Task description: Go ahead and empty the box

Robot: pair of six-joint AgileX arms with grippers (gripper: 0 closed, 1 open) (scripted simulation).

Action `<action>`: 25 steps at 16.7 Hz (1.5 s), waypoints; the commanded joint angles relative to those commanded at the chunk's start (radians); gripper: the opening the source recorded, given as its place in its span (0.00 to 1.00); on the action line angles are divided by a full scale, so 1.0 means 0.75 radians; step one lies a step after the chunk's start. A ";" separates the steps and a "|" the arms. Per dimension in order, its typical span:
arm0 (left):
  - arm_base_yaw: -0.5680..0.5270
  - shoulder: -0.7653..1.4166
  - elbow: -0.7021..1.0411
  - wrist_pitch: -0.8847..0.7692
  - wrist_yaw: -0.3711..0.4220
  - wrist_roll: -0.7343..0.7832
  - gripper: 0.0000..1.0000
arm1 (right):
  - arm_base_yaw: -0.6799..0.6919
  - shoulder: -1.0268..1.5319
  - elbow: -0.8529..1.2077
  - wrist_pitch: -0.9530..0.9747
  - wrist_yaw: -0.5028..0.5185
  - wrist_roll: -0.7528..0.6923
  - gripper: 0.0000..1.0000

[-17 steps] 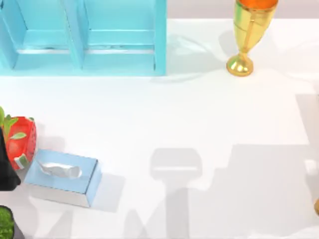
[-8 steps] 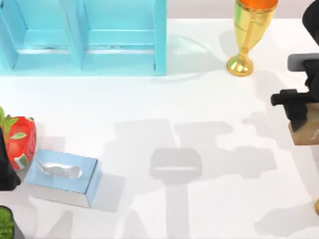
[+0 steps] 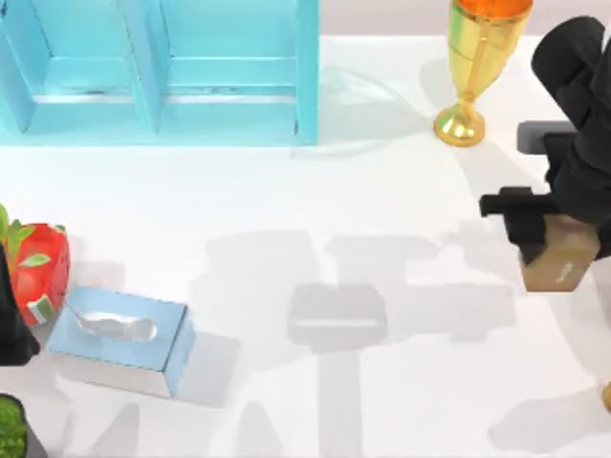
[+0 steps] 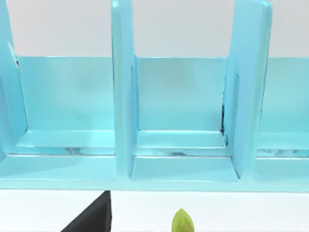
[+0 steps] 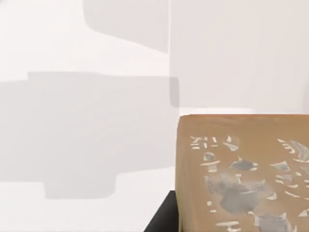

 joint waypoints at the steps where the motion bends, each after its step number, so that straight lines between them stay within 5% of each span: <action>1: 0.000 0.000 0.000 0.000 0.000 0.000 1.00 | 0.000 0.000 0.000 0.000 0.000 0.000 0.00; 14: 0.000 0.000 0.000 0.000 0.000 0.000 1.00 | 0.003 0.081 -0.142 0.224 0.000 0.004 0.00; 25: 0.000 0.000 0.000 0.000 0.000 0.000 1.00 | 0.003 0.081 -0.142 0.224 0.000 0.004 0.83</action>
